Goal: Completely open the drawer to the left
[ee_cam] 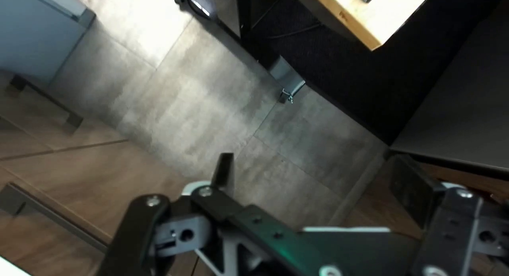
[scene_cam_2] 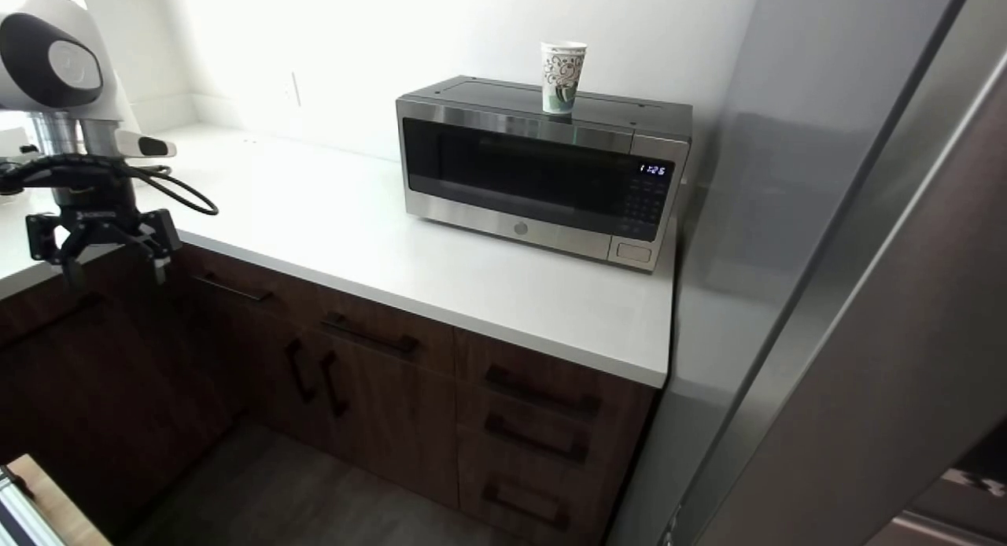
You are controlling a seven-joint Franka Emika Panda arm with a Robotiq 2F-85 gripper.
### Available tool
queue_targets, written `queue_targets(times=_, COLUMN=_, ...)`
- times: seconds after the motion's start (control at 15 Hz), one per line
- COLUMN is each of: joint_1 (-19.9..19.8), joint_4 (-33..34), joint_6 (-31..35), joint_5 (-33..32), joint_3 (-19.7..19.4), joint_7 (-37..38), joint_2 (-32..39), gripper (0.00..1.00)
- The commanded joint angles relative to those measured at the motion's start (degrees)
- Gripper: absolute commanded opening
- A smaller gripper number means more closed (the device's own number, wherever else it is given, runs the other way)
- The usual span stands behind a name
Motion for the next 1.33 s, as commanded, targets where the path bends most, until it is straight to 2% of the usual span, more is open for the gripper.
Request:
queue_targets(times=0.0, joint_1=0.9, joint_4=2.6, joint_6=10.6, joint_5=-4.0, joint_3=-0.4, joint_7=-6.8, joint_2=8.4, gripper=1.0)
queue_targets(times=0.2, joint_1=1.1, joint_4=5.0, joint_6=19.0, joint_5=-7.2, joint_3=-0.5, joint_7=-13.0, joint_2=15.6, gripper=1.0)
queue_targets(times=0.4, joint_1=2.6, joint_4=10.0, joint_6=24.0, joint_5=-13.7, joint_3=-1.2, joint_7=-16.5, joint_2=24.0, gripper=1.0)
queue_targets(times=0.6, joint_1=5.4, joint_4=16.8, joint_6=24.9, joint_5=-21.3, joint_3=-2.9, joint_7=-19.4, joint_2=31.8, gripper=1.0)
queue_targets(times=0.87, joint_1=9.9, joint_4=27.6, joint_6=22.7, joint_5=-30.3, joint_3=-6.3, joint_7=-23.6, joint_2=40.3, gripper=1.0)
queue_targets(times=1.27, joint_1=14.5, joint_4=38.7, joint_6=28.5, joint_5=-42.1, joint_3=-9.9, joint_7=-28.4, joint_2=47.9, gripper=1.0)
